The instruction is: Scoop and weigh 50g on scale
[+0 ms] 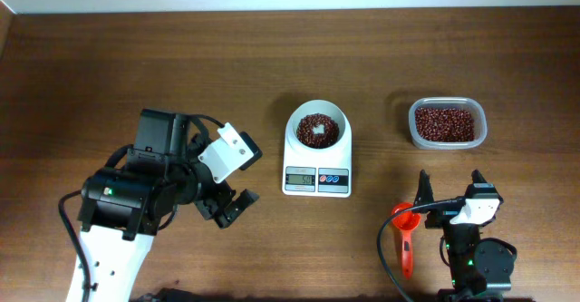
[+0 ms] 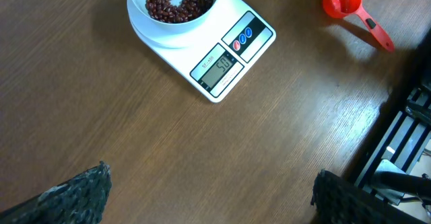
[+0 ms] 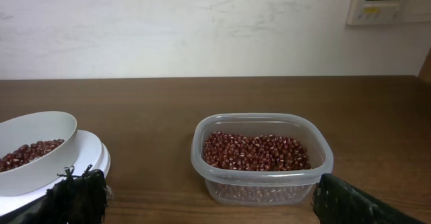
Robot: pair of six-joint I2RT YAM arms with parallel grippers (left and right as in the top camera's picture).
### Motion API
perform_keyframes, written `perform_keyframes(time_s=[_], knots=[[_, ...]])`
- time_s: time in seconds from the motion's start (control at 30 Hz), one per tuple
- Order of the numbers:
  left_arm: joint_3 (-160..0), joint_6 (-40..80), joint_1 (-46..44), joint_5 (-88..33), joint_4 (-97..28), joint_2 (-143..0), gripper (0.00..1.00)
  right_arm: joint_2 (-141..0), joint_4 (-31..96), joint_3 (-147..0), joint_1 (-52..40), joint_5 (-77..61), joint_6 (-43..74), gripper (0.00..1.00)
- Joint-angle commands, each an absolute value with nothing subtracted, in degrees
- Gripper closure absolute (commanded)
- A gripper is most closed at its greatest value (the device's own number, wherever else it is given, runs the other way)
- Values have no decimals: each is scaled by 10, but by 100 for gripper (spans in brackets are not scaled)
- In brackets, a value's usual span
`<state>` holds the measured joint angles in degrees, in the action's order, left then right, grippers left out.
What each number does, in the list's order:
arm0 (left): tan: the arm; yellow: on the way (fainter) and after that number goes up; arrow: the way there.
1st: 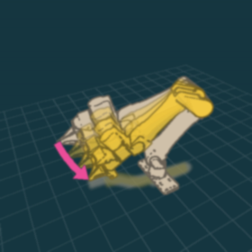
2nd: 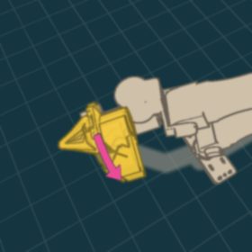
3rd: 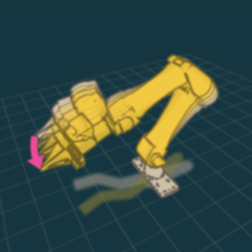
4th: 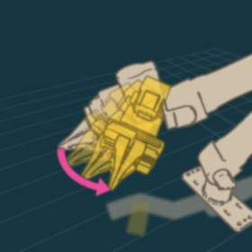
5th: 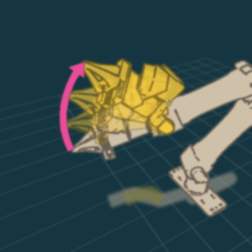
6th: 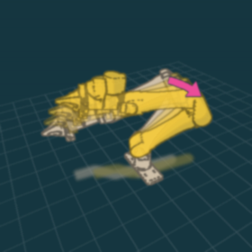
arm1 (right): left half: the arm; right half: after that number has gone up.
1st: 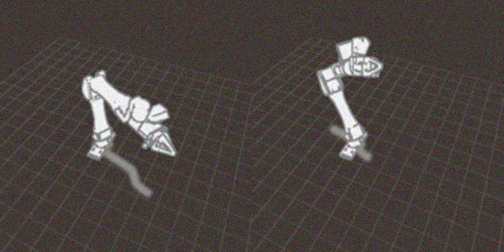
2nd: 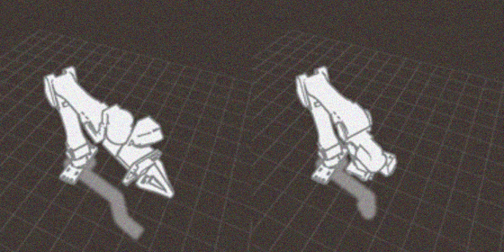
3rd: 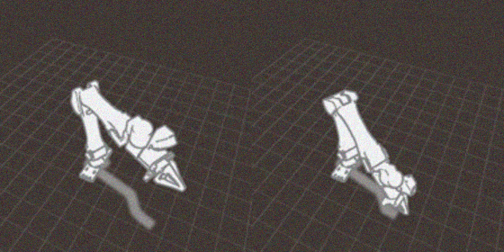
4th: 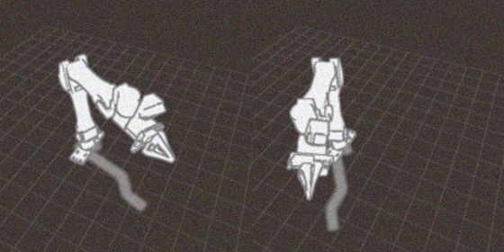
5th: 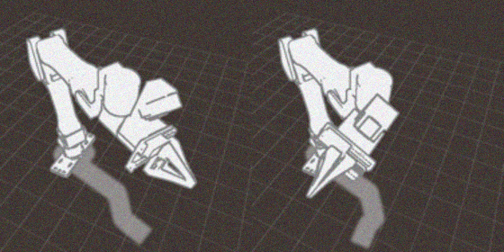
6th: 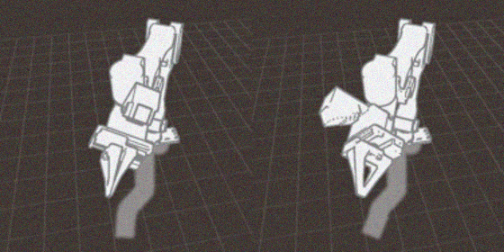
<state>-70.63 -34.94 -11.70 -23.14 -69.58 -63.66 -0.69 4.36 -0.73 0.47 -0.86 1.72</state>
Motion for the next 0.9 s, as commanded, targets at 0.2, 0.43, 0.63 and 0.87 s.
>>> perform_keyframes(time_s=[0.2,0.43,0.63,0.87], knots=[[-712,-359,-112,-231,-695,-569,1,-3,47,-3,1,-2,17,1],[-712,-359,-60,-231,-695,-416,1,-3,47,-3,1,-2,17,1],[-712,-359,-51,-231,-696,-341,1,-3,47,-3,1,-2,17,1],[-644,-358,-22,-234,-691,-243,1,-3,47,-3,1,-2,17,1]])
